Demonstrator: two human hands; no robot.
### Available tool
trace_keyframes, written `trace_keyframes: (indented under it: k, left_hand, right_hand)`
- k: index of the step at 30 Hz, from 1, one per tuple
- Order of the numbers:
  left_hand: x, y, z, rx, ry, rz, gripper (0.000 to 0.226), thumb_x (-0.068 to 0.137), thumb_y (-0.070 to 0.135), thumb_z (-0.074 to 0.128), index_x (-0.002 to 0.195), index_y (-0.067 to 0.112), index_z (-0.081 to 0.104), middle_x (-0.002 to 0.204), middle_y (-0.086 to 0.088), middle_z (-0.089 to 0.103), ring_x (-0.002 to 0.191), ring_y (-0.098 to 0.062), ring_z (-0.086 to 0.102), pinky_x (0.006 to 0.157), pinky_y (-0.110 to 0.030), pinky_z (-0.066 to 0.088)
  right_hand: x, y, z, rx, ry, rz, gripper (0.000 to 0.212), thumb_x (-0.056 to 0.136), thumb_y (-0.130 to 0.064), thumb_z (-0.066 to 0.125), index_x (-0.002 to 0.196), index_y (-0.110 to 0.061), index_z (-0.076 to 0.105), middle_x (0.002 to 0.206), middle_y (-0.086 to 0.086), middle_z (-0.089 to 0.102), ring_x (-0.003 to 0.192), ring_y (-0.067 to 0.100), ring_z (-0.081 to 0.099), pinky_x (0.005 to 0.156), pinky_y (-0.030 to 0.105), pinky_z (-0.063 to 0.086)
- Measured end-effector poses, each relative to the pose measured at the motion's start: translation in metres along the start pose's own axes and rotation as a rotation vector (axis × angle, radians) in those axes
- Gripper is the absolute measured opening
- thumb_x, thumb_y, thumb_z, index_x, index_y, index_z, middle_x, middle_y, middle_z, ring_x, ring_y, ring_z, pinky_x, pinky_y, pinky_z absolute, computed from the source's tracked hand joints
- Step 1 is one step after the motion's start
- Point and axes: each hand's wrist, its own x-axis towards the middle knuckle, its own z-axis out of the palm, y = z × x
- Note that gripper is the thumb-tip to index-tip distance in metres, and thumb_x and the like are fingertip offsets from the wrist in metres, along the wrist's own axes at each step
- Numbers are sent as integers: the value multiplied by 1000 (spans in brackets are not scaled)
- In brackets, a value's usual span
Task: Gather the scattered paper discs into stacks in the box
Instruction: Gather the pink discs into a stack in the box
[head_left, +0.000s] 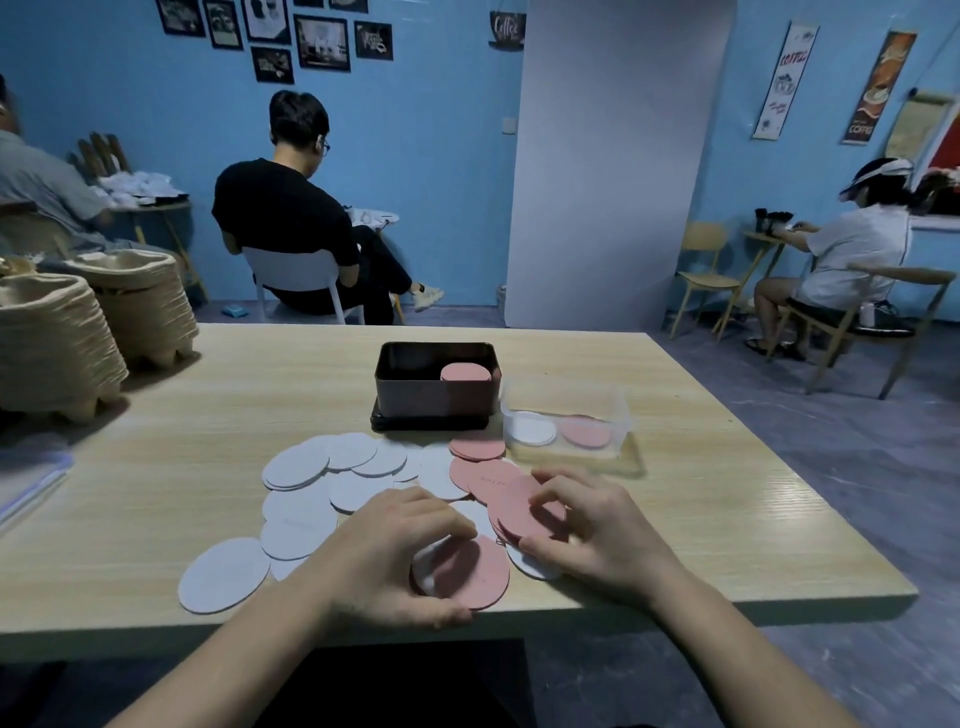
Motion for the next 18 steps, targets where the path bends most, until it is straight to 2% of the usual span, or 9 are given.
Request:
trace_keyframes:
  k: [4, 8, 11, 15, 18]
  left_hand:
    - [-1, 2, -1, -25, 29, 1, 55, 76, 71, 76, 116, 36, 63, 106, 22, 62, 102, -1, 54, 90, -31, 49]
    - [-1, 1, -2, -114, 101, -15, 53, 81, 70, 73, 117, 33, 64, 111, 19, 65, 104, -4, 61, 89, -34, 52]
    - [6, -4, -2, -132, 171, -43, 47, 82, 58, 80, 116, 29, 65, 119, 20, 65, 109, -4, 62, 89, -31, 54]
    - [22, -11, 2, -135, 201, -56, 46, 82, 53, 80, 116, 28, 62, 113, 17, 65, 102, -6, 62, 85, -30, 54]
    - [31, -14, 7, -141, 223, -63, 45, 78, 52, 81, 111, 30, 60, 104, 19, 64, 95, -3, 60, 82, -30, 53]
  right_hand:
    - [0, 0, -1, -13, -16, 4, 41, 76, -57, 76, 102, -25, 72, 133, -6, 65, 122, 0, 55, 99, 5, 35]
    - [0, 0, -1, -14, -19, -12, 40, 76, -56, 77, 103, -26, 71, 133, -8, 64, 121, -3, 54, 99, 3, 34]
    - [1, -1, 0, -26, -36, -47, 39, 78, -55, 77, 105, -28, 69, 135, -9, 63, 123, 0, 56, 100, 8, 38]
    - [6, -5, 2, -6, -30, -79, 41, 79, -52, 79, 111, -29, 69, 138, -10, 61, 127, 0, 56, 103, 21, 47]
    - [10, -6, 3, 26, -6, -105, 42, 80, -49, 81, 114, -32, 66, 136, -15, 60, 128, -5, 54, 103, 18, 46]
